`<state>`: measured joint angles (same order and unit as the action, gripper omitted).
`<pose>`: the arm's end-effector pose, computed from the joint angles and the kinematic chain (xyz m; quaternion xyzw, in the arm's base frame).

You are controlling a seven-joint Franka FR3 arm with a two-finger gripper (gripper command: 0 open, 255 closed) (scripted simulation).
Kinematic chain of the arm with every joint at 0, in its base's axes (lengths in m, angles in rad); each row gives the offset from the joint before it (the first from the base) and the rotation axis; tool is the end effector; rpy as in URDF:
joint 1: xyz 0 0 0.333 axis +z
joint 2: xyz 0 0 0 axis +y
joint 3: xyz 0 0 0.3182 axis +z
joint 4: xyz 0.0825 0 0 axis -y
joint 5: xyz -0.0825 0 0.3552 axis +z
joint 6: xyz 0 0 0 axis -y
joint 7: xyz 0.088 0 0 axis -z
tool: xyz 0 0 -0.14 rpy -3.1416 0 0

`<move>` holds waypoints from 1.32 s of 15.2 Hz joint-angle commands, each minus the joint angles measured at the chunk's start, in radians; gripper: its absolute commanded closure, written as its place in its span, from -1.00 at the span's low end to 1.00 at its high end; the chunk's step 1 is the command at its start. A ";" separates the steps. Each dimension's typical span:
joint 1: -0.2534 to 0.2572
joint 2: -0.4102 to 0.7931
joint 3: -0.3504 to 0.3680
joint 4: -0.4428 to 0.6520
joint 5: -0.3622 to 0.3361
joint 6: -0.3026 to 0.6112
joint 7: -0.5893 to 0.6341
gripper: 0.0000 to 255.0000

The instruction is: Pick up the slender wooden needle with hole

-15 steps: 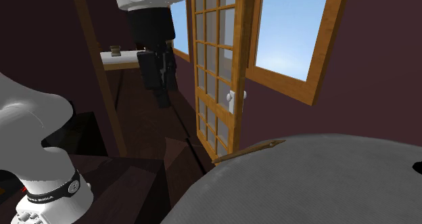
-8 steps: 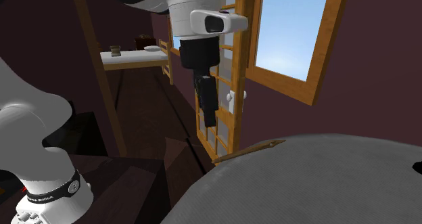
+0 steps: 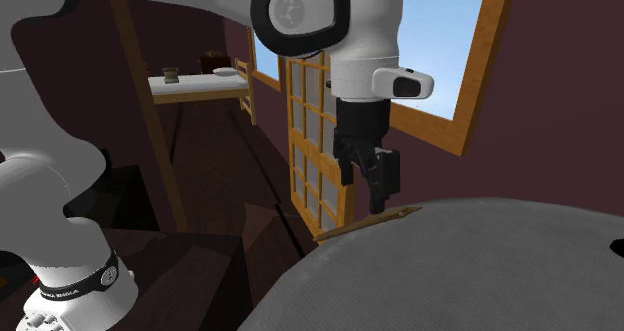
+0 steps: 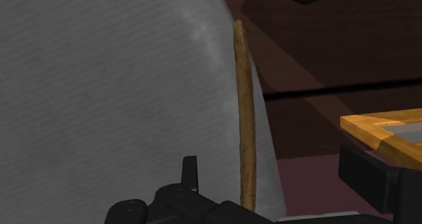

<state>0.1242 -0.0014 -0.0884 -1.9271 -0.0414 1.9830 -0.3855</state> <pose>0.5395 0.0155 0.4706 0.9757 0.2165 0.0249 0.0238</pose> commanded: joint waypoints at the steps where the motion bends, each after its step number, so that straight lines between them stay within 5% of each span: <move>1: 0.001 0.051 0.001 0.032 -0.001 0.014 -0.027 -1.00; 10: 0.000 0.077 0.001 -0.039 -0.001 0.111 -0.025 -1.00; 11: 0.000 0.078 0.001 -0.038 -0.001 0.111 -0.025 1.00; 20: 0.000 0.077 0.001 -0.039 -0.001 0.111 -0.025 1.00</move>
<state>0.1251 0.0740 -0.0858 -1.9614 -0.0406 2.0931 -0.4120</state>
